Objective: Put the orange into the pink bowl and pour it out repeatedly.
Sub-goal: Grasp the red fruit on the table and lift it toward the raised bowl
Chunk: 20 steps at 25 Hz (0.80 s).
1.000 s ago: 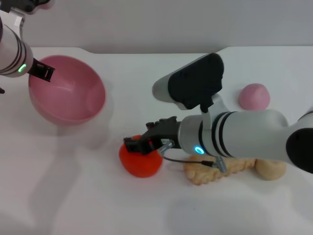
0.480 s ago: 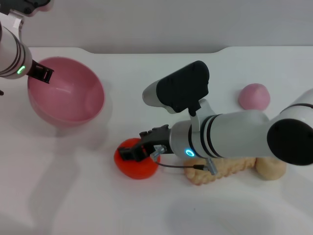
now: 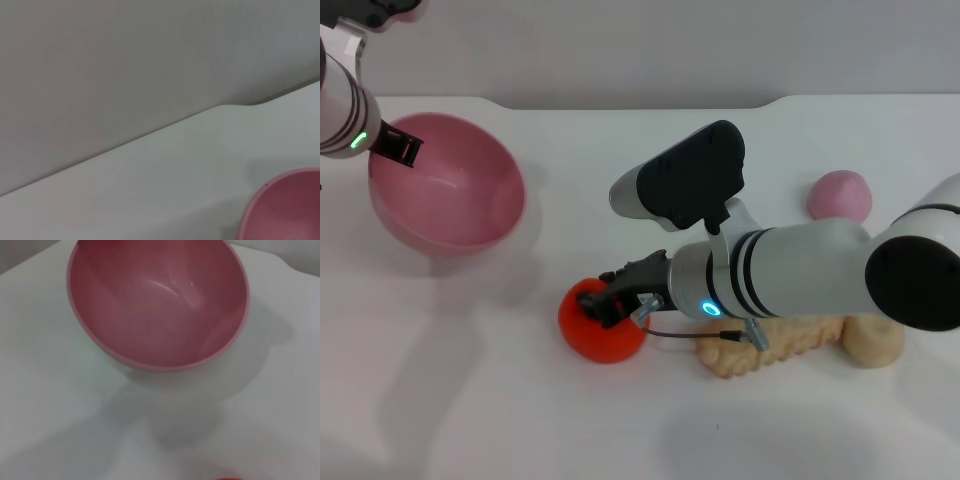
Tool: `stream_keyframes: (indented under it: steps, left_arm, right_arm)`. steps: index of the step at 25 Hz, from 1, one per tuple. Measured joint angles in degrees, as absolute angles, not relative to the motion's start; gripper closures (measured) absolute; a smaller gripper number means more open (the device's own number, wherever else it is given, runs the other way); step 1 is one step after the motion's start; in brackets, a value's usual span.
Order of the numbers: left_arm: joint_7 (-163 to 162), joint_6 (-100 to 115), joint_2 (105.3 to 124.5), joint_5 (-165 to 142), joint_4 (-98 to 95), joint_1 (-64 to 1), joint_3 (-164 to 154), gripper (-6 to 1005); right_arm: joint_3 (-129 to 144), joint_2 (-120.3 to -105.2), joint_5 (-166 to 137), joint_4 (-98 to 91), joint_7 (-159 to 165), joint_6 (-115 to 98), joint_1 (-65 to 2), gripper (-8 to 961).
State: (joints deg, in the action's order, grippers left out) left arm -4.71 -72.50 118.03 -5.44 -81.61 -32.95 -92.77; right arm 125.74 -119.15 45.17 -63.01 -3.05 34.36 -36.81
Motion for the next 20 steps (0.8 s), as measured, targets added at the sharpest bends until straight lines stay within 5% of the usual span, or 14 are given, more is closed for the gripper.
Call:
stream_keyframes:
  steps: [11, 20]
  left_arm:
    - [-4.6, -72.1, 118.03, -5.5, -81.5, -33.0, -92.8, 954]
    - [-5.0, -72.1, 118.23, -5.2, -81.5, -32.9, -93.4, 953]
  right_arm:
    - [125.6, -119.01, 44.6, -62.7, -3.1, 34.4, -36.8, 838]
    - [122.3, -118.72, 40.3, -67.0, -3.1, 36.2, -34.7, 899]
